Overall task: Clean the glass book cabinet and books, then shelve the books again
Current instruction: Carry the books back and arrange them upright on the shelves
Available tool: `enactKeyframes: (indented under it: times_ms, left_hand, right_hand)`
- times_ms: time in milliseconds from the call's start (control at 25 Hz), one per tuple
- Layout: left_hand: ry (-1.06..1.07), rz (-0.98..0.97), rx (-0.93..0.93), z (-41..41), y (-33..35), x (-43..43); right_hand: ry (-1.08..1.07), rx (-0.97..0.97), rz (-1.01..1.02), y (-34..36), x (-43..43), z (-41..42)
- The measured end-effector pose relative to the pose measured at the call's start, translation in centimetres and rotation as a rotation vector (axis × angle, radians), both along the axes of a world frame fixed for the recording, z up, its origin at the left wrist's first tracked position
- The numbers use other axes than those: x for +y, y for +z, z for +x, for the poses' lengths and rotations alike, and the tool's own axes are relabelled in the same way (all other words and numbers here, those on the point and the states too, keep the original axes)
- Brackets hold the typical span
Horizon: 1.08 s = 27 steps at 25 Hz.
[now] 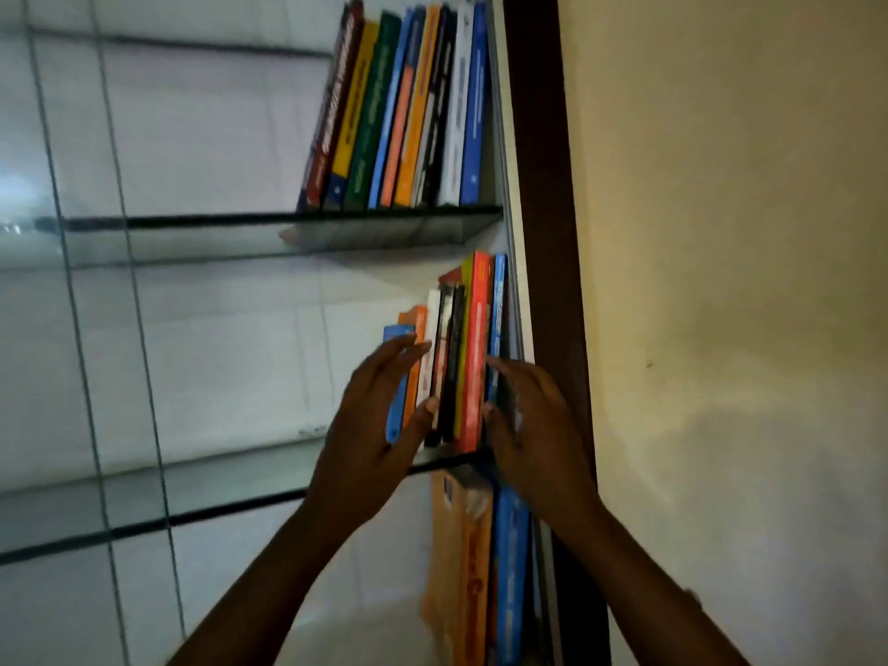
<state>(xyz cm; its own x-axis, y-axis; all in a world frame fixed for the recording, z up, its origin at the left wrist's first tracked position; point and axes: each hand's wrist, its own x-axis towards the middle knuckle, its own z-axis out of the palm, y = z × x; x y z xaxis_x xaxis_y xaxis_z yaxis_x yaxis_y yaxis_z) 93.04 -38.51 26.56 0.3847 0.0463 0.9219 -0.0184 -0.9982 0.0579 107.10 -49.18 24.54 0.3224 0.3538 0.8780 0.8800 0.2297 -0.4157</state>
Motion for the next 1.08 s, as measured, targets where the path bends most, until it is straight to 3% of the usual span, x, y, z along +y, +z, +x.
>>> enactKeyframes:
  times_ms: [200, 400, 600, 760, 960, 1040, 1080]
  left_hand:
    - [0.447, 0.502, -0.124, 2.0, 13.1, 3.6]
    - [0.747, 0.591, -0.013, 3.0, 22.1, 8.4]
    - [0.797, 0.688, 0.201, 2.0, 24.8, 12.7]
    - [0.73, 0.626, 0.26, 2.1, 25.3, 13.6]
    - [0.657, 0.583, 0.302, 1.5, 25.4, 13.6]
    - [0.489, 0.367, 0.15, 1.7, 24.7, 13.0]
    - [0.353, 0.144, 0.028, 1.9, 24.5, 12.7]
  right_hand:
    - [-0.067, -0.282, 0.214, 12.7, 2.2, 0.5]
    - [-0.292, -0.486, 0.116, 21.6, 7.6, 2.9]
    - [-0.355, -0.753, -0.095, 24.7, 11.6, 6.5]
    - [-0.446, -0.875, -0.117, 25.2, 12.9, 8.3]
    - [-0.456, -0.871, -0.181, 25.5, 12.3, 7.9]
    - [-0.407, -0.805, -0.212, 25.8, 11.4, 6.8]
    - [-0.349, -0.743, -0.15, 25.8, 11.2, 6.1]
